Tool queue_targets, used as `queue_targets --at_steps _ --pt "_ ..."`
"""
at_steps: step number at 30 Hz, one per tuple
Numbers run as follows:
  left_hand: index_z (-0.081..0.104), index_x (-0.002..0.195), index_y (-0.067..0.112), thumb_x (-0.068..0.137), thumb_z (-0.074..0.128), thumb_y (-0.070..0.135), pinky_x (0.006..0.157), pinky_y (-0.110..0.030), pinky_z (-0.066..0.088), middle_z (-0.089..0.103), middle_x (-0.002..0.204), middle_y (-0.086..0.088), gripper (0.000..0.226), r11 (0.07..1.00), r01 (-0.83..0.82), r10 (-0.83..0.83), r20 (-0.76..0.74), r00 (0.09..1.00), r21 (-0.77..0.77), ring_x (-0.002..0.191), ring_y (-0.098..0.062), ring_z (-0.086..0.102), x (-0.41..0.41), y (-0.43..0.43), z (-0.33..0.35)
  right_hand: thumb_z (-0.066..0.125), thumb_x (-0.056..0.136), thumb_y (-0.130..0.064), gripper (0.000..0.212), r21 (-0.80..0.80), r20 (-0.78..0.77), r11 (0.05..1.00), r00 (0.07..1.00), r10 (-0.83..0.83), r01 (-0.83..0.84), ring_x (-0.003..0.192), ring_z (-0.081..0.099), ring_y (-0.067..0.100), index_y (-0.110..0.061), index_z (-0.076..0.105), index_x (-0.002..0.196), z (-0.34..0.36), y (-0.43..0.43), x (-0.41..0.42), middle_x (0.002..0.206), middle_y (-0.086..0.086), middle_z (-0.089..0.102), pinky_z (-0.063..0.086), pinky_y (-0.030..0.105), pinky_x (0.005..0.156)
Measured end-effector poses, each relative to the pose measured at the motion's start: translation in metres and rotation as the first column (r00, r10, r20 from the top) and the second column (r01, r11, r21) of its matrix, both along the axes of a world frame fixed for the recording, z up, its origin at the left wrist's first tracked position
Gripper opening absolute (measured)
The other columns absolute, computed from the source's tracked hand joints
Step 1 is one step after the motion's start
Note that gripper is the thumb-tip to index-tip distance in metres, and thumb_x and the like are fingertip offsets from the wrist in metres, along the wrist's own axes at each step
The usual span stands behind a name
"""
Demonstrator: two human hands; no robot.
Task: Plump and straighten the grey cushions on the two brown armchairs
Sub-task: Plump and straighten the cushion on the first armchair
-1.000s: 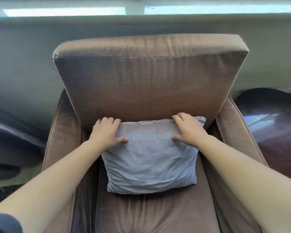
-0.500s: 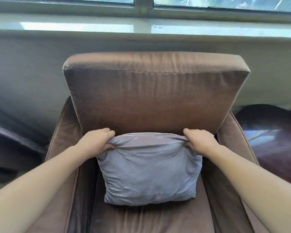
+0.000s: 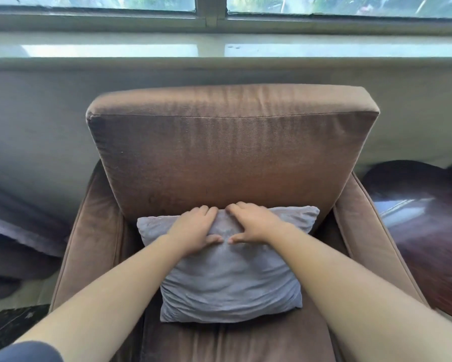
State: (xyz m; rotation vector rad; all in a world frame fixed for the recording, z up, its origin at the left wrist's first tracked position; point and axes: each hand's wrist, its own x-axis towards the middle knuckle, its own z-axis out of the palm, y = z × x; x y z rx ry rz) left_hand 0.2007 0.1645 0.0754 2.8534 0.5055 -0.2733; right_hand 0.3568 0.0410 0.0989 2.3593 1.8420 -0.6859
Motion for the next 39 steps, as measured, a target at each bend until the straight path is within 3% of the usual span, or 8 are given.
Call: queue_targets --at_steps 9,14,18,21,24,26,31,39 --pt "0.049 0.117 0.019 0.078 0.062 0.070 0.087 -0.040 0.046 0.058 0.118 -0.002 0.065 0.998 0.012 -0.003 -0.178 0.984 0.054 0.111 -0.026 0.057 -0.025 0.031 -0.009 0.075 0.070 -0.060 0.081 -0.276 0.207 0.955 0.977 -0.055 0.113 0.126 0.050 0.028 -0.021 0.042 0.132 -0.015 -0.044 0.053 0.134 0.003 0.053 0.037 0.050 0.100" --pt "0.037 0.087 0.023 0.085 0.060 0.064 0.073 -0.036 0.046 0.060 0.104 -0.001 0.047 0.997 0.037 -0.025 -0.147 0.989 0.075 0.101 -0.024 0.061 -0.037 0.059 0.002 0.073 0.076 -0.054 0.052 -0.199 0.238 0.976 0.971 -0.035 0.084 0.117 0.058 0.026 -0.021 0.050 0.108 -0.006 -0.056 0.079 0.121 0.001 0.060 0.043 0.044 0.094" --pt "0.039 0.088 0.022 0.085 0.059 0.064 0.065 -0.032 0.036 0.054 0.093 0.002 0.047 0.989 0.092 -0.080 -0.105 0.991 0.119 0.096 -0.023 0.061 -0.035 0.063 0.010 0.074 0.074 -0.056 0.051 -0.156 0.210 0.983 0.976 -0.065 0.099 0.109 0.058 0.027 -0.022 0.043 0.098 0.001 -0.062 0.087 0.111 0.002 0.057 0.043 0.038 0.081" --pt "0.048 0.101 0.020 0.084 0.061 0.063 0.072 -0.035 0.046 0.053 0.097 0.005 0.048 0.997 0.064 -0.055 -0.172 0.984 0.046 0.098 -0.022 0.061 -0.037 0.061 0.007 0.070 0.070 -0.062 0.062 -0.144 0.102 0.981 0.988 -0.118 0.132 0.107 0.058 0.025 -0.023 0.048 0.112 -0.003 -0.069 0.084 0.111 -0.001 0.056 0.048 0.040 0.084" --pt "0.051 0.120 0.025 0.081 0.060 0.068 0.082 -0.036 0.049 0.062 0.113 0.008 0.059 0.991 -0.038 0.035 -0.022 0.999 -0.131 0.103 -0.020 0.062 -0.042 0.062 0.008 0.057 0.067 -0.076 0.074 -0.029 -0.078 0.964 0.961 -0.266 0.264 0.109 0.058 0.019 -0.034 0.046 0.127 -0.005 -0.072 0.079 0.119 -0.006 0.057 0.050 0.045 0.090" --pt "0.054 0.113 0.027 0.081 0.048 0.073 0.081 -0.036 0.050 0.064 0.107 0.009 0.057 0.985 -0.051 0.062 0.065 0.996 -0.166 0.097 -0.018 0.063 -0.048 0.067 0.007 0.058 0.077 -0.070 0.060 0.055 -0.129 0.946 0.942 -0.310 0.319 0.106 0.058 0.015 -0.034 0.054 0.125 -0.005 -0.074 0.080 0.117 -0.008 0.058 0.051 0.042 0.090" --pt "0.059 0.096 0.023 0.085 0.029 0.066 0.075 -0.039 0.052 0.060 0.093 0.007 0.054 0.994 -0.023 0.032 0.091 0.995 -0.103 0.088 -0.019 0.063 -0.055 0.067 0.004 0.058 0.095 -0.038 0.016 0.146 0.020 0.958 0.968 -0.251 0.245 0.097 0.061 0.018 -0.025 0.065 0.099 -0.006 -0.075 0.074 0.100 -0.007 0.062 0.048 0.035 0.075" --pt "0.066 0.083 0.018 0.094 0.032 0.052 0.064 -0.034 0.052 0.063 0.081 0.008 0.050 0.991 -0.117 0.133 0.308 0.942 -0.071 0.075 -0.017 0.063 -0.054 0.063 0.015 0.051 0.098 -0.034 0.022 0.296 0.097 0.900 0.927 -0.362 0.321 0.088 0.062 0.023 -0.021 0.066 0.090 0.012 -0.075 0.074 0.092 -0.005 0.065 0.050 0.038 0.071"
